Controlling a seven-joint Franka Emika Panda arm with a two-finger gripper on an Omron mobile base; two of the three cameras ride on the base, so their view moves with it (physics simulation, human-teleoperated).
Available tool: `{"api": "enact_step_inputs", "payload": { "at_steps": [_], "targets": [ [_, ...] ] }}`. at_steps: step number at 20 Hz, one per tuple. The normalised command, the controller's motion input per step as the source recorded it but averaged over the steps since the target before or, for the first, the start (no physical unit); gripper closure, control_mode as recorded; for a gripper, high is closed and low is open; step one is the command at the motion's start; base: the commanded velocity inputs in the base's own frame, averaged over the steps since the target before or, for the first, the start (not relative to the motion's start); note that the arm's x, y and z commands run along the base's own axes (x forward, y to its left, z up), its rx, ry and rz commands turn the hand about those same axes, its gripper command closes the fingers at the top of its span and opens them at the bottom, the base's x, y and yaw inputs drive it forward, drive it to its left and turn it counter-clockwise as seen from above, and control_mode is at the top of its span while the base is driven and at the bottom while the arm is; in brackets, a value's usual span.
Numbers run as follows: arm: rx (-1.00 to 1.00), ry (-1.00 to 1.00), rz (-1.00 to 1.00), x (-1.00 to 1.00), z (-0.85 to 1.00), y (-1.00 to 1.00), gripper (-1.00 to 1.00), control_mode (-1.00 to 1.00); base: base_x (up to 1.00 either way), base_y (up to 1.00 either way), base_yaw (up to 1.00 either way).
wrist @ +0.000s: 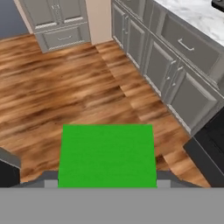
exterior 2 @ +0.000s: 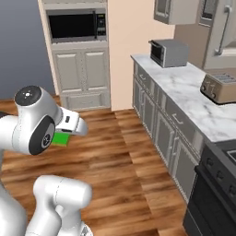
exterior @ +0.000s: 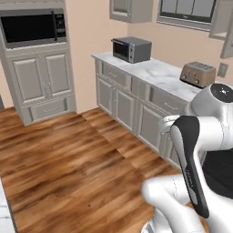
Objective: Pick up the sponge and dish brush from the sink, and place them back in the cabinet, and close the cabinet door.
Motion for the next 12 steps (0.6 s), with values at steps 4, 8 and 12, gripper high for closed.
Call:
{"api": "enact_step_inputs", "payload": {
  "at_steps": [4,8,12],
  "targets": [
    [0.00,0.00,0.00,0.00,0.00,0.00,1.00,1.00,0.70,0.00,0.00],
    [0.00,0.00,0.00,0.00,0.00,0.00,1.00,1.00,0.76,0.00,0.00],
    [0.00,0.00,0.00,0.00,0.00,0.00,1.00,1.00,0.89,0.00,0.00]
  ]
}}
